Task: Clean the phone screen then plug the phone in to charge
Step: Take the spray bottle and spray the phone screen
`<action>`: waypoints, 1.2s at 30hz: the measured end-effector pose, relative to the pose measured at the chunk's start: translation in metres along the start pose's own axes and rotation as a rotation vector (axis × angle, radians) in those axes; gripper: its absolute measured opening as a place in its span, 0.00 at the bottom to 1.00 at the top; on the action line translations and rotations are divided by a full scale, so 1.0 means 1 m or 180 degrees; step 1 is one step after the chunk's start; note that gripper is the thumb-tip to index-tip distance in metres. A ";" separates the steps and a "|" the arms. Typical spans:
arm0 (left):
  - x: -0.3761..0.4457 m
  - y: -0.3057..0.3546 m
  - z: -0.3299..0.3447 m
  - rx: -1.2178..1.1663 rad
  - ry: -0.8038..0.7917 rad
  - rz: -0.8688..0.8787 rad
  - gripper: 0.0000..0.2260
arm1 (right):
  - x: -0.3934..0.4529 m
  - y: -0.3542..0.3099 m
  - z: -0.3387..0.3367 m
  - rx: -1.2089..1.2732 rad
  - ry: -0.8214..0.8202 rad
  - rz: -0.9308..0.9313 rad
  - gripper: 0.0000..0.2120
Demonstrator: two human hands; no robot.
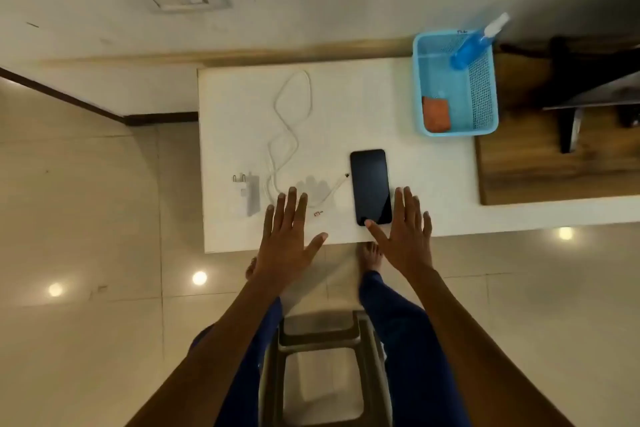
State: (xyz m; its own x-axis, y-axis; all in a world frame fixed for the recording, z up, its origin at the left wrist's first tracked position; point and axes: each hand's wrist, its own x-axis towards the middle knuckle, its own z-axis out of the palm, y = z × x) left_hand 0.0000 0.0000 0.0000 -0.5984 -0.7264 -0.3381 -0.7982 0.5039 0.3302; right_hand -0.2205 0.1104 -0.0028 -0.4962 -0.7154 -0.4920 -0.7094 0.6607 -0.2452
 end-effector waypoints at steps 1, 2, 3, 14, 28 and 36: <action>0.004 0.000 0.006 -0.0073 0.0081 0.0017 0.37 | 0.005 0.002 0.006 0.0073 0.0111 -0.0039 0.45; 0.008 0.000 0.009 -0.0071 0.0105 -0.0030 0.37 | 0.010 0.004 0.008 0.0077 0.0191 -0.0009 0.45; 0.014 0.000 0.013 -0.0107 0.0138 -0.0014 0.36 | 0.016 0.005 0.012 0.0078 0.0260 -0.0008 0.46; 0.015 0.018 0.060 -0.0376 0.0685 0.0526 0.31 | 0.037 0.017 0.027 0.0491 0.0496 -0.0144 0.47; -0.050 0.032 0.059 0.0306 0.0187 0.0494 0.29 | -0.029 0.058 0.018 0.0225 0.0176 -0.0531 0.33; -0.010 0.053 0.069 0.0802 0.0277 0.0316 0.30 | -0.016 0.057 0.029 -0.0419 0.0448 -0.0610 0.27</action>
State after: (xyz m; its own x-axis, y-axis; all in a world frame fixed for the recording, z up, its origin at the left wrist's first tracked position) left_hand -0.0412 0.0656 -0.0399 -0.6750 -0.6996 -0.2346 -0.7346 0.6670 0.1247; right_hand -0.2385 0.1659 -0.0326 -0.4048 -0.8551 -0.3239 -0.8514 0.4817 -0.2075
